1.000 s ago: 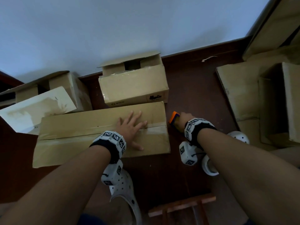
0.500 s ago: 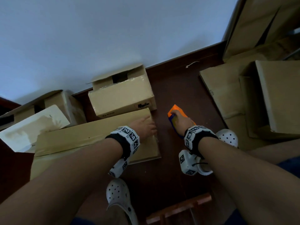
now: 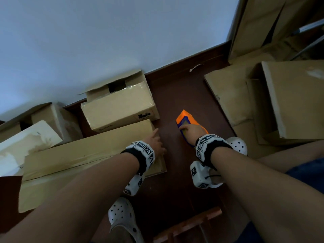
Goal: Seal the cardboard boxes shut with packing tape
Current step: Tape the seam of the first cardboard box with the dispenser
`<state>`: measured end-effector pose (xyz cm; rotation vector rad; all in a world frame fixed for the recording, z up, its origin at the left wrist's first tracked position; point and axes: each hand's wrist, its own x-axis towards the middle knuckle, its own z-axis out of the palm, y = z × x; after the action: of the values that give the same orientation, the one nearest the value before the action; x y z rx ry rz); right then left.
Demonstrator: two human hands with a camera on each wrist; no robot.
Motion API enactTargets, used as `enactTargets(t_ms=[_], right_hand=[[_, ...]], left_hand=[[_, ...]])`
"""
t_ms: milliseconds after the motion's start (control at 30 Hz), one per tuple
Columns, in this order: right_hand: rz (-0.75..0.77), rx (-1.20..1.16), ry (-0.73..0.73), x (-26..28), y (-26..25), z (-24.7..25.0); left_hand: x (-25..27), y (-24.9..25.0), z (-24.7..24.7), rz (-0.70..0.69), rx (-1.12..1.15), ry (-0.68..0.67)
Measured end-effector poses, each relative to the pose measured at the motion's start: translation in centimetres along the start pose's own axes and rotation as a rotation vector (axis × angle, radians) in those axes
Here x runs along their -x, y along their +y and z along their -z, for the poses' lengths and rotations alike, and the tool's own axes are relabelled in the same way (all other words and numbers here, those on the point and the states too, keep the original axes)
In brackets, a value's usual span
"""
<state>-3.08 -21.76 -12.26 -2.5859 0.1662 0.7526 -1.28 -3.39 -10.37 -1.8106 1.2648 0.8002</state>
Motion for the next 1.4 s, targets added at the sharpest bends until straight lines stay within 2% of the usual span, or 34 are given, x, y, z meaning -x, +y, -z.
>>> enactTargets(t_ms=[100,233,367,433,567,733,933,1067,1200,1300,1400], right_hand=[[0.004,0.011,0.003,0.4,-0.3,0.4],[0.010,0.016,0.044,1.3,-1.9,0.4],[0.022,-0.052,0.072,2.1,-4.7,0.0],[0.034,-0.037,0.041,2.3,-6.0,-0.9],[0.028,-0.004,-0.047,2.3,-8.2,-4.2],[-0.023,0.087,-0.131,1.1,-8.4,-7.4],[-0.023,0.071,-0.049,-0.3,-6.4,-7.2],[-0.175,0.048,-0.023,-0.9,-4.5,-6.0],[-0.254,0.083,-0.038,-1.5,-3.0,-4.6],[-0.338,-0.020,-0.048,-1.9,-2.8,-4.5],[-0.396,-0.095,-0.056,-1.8,-2.7,-4.7]], left_hand=[[1.4,0.7,-1.6,-0.040,0.088,0.189],[3.6,0.7,-3.1,-0.057,0.311,0.361],[6.4,-1.0,-6.1,0.177,0.479,0.508],[7.8,-1.0,-8.5,0.256,0.471,0.490],[8.4,1.6,-11.3,0.192,0.481,0.436],[6.4,4.1,-11.9,0.177,0.518,0.352],[4.9,5.3,-11.2,0.181,0.646,0.435],[2.2,4.9,-8.2,0.171,0.707,0.481],[0.1,3.7,-5.7,0.126,0.740,0.518],[0.0,2.9,-6.6,0.087,0.770,0.560],[1.0,2.7,-9.5,0.160,0.780,0.550]])
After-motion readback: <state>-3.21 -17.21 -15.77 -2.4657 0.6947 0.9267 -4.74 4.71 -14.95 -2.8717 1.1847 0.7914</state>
